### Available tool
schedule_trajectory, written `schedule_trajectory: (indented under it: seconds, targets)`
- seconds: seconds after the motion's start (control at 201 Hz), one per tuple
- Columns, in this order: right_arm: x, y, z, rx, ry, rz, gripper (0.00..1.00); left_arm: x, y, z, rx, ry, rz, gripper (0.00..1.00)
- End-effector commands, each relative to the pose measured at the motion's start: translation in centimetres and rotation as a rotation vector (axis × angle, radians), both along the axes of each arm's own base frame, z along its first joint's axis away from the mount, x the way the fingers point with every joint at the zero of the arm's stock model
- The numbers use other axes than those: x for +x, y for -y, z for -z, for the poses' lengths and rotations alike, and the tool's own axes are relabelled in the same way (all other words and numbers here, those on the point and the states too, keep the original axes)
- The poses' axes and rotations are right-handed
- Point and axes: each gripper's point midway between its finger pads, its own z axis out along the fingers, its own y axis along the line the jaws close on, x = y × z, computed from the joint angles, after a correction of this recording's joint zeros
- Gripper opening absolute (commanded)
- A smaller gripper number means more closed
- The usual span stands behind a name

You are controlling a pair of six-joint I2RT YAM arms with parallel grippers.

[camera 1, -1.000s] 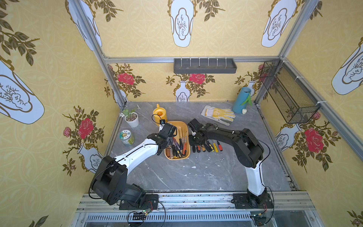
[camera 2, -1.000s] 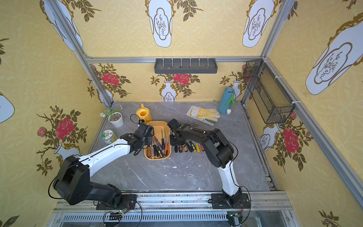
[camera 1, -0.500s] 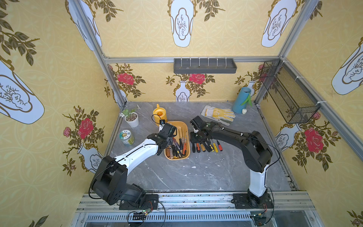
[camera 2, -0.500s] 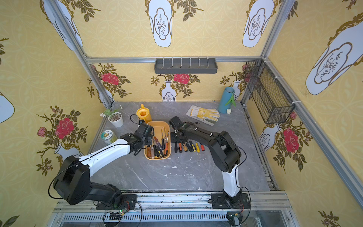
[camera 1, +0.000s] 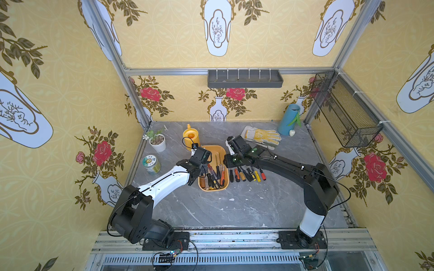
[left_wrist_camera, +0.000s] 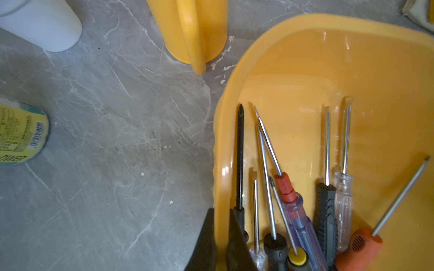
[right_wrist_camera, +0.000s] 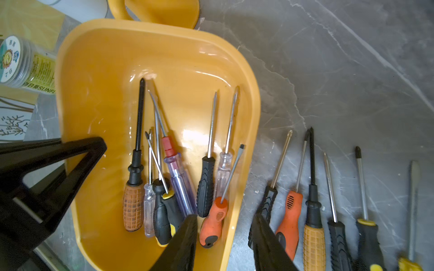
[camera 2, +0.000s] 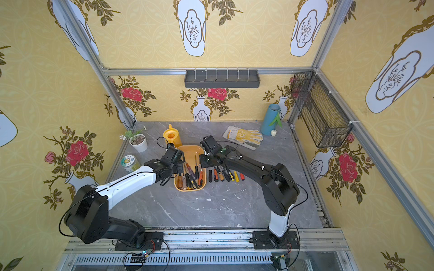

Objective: Take out the screwdriver from the storage box
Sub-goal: Pick up the screwdriver from the storage box.

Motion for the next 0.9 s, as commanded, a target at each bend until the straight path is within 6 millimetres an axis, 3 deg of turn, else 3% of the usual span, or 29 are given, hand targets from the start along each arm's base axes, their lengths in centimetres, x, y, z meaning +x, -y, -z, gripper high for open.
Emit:
schedule_trajectory:
  seconds: [0.0,0.219,0.463,0.891]
  targets:
    - [-0.1,-1.7,-0.3,0.028,0.024,-0.064,0.43,0.8,1.1,-0.4,-0.049,0.028,0.027,0.0]
    - [-0.7,-3.1,1.0,-0.004,0.011,-0.089,0.43,0.6,1.8,-0.7,-0.084,0.04,0.053,0.0]
    - [-0.3,-3.8,3.4,-0.02,-0.016,-0.085,0.42,0.5,2.2,-0.6,-0.097,0.029,0.076,0.0]
    - [0.3,-5.6,6.0,-0.018,-0.052,-0.101,0.41,0.4,2.1,-0.9,-0.095,0.039,0.084,0.0]
